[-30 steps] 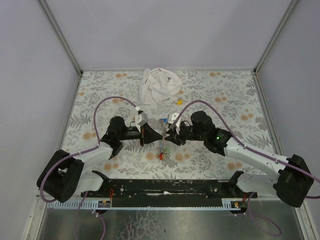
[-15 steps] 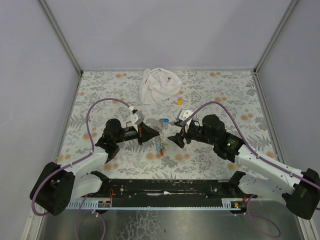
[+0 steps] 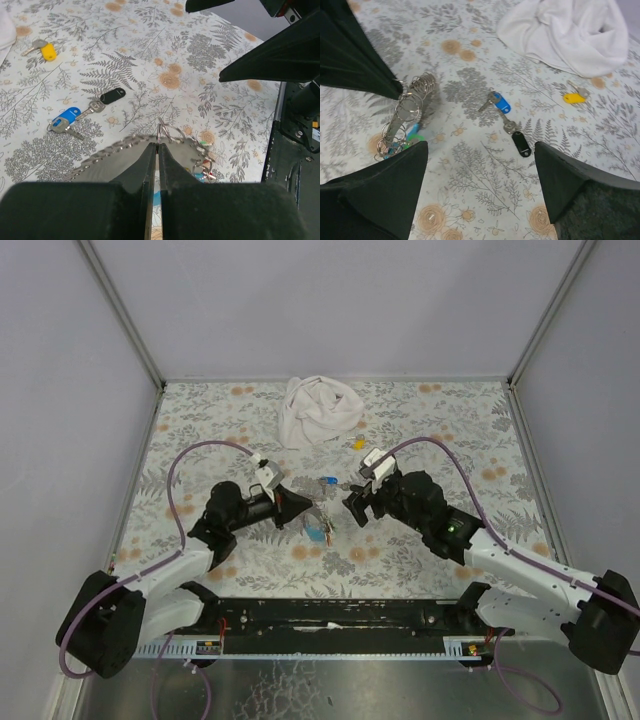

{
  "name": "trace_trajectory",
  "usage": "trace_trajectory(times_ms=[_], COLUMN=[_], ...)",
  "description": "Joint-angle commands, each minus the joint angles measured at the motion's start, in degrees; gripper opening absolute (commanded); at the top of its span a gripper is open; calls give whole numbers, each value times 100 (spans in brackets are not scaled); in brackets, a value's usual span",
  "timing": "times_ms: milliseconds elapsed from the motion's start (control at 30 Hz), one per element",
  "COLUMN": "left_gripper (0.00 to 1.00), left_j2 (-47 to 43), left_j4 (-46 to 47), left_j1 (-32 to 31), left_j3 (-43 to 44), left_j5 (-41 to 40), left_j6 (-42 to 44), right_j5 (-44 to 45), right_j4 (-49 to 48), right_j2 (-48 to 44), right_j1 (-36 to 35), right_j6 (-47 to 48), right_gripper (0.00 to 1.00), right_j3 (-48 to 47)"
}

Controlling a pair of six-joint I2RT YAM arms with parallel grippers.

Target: Put the keys on the keyring

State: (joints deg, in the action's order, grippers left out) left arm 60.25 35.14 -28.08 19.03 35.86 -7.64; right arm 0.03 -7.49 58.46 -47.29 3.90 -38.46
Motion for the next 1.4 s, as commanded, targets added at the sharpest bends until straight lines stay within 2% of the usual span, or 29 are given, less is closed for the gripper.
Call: trace_trajectory(times_ms=[0, 133, 267, 400, 467, 633, 833, 1133, 1367], left_gripper=[0, 0, 0, 1, 1, 0, 0, 0, 0], left_j2=[231, 245, 145, 134, 112, -59, -316, -193, -176], left_j4=[655, 1004, 1112, 769, 635, 336, 231, 198, 180], left_j1=[-63, -92, -96, -102, -102, -100, -102, -99, -98], left_j3=[-75, -284, -441, -335, -297, -294, -370, -318, -310], left_j5=[-354, -760, -1241, -1506, -1532, -1712, -1641, -1404, -1336], left_j6=[-164, -258, -278, -114, -51, 138, 298, 383, 421], right_j5=[966, 597, -33, -552, -853, -1359, -1741, -1858, -2405], right_j4=[-782, -320, -360, -635, -802, -1223, -1479, -1543, -1570], right_j2=[138, 684, 1298, 1914, 2230, 3067, 3944, 4741, 4921], right_j1=[28, 325, 836, 1278, 1444, 1735, 1936, 2057, 2066], right_j6=[-259, -325, -548, -740, -822, -992, -1146, -1283, -1374], right_gripper=[98, 100, 92, 77, 65, 51, 45, 42, 28], right_j3=[147, -253, -403, -542, -637, -881, -1228, -1569, -1658])
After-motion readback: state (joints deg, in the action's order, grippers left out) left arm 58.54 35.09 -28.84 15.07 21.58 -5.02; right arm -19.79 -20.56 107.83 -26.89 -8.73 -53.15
